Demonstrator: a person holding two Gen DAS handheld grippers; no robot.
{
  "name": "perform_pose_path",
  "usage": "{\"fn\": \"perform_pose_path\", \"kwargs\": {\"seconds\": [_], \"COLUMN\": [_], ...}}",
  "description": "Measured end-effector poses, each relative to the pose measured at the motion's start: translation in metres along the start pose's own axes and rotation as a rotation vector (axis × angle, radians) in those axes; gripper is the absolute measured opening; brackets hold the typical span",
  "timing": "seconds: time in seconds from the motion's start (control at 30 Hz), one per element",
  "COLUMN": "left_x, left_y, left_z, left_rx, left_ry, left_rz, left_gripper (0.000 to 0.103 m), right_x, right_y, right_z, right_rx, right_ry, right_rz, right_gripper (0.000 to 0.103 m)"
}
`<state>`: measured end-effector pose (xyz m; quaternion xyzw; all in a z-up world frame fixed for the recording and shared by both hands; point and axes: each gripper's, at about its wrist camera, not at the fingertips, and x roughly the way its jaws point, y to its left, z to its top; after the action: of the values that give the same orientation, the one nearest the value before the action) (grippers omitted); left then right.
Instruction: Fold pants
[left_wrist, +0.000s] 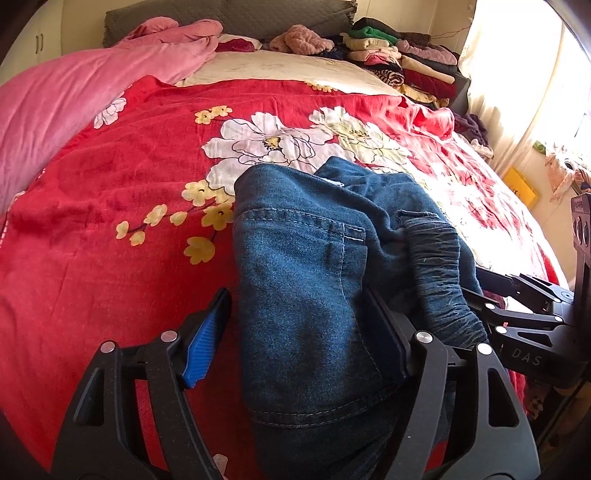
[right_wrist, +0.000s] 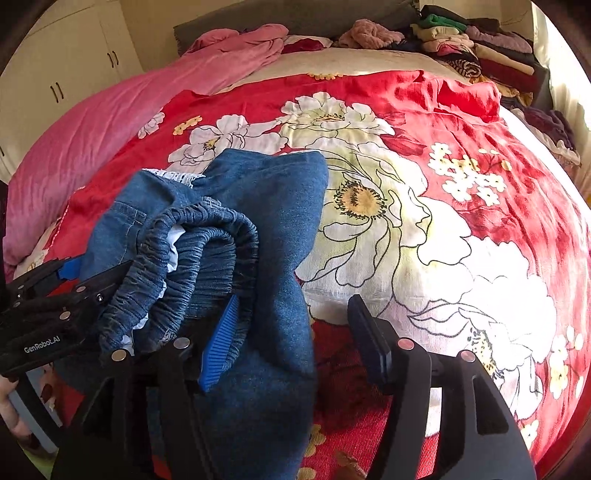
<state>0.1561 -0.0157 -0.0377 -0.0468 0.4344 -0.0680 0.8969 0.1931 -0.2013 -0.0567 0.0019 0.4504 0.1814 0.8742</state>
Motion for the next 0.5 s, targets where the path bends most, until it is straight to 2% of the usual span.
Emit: {"fn": "perform_pose_path", "kwargs": {"seconds": [0.13, 0.23, 0.3, 0.4, 0.5], "left_x": [-0.004, -0.010, -0.014, -0.023, -0.035], "left_y": [0.000, 0.000, 0.000, 0.001, 0.002], "left_z": [0.000, -0.001, -0.001, -0.003, -0.004], "left_rx": [0.000, 0.001, 0.000, -0.009, -0.023], "left_ry": [-0.001, -0.009, -0.016, -0.031, -0.047], "left_rz": [-0.001, -0.002, -0.003, -0.002, -0.014], "left_gripper": [0.069, 0.075, 0.078, 0.084, 0.090], "right_x": [-0.007, -0.015, -0.022, -0.034, -0.047], "right_y": [-0.002, -0.003, -0.004, -0.006, -0.007], "right_z": [-0.002, -0.004, -0.006, -0.011, -0.014], "right_rx": [0.016, 0.025, 0.035, 0.051, 0.066], "right_ry": [-0.012, -0.028, -0.042, -0.072, -0.103], "right_rz": [-0.006, -0.015, -0.022, -0.036, -0.017], "right_gripper": [0.068, 0.075, 0.084, 0.093, 0.093]}}
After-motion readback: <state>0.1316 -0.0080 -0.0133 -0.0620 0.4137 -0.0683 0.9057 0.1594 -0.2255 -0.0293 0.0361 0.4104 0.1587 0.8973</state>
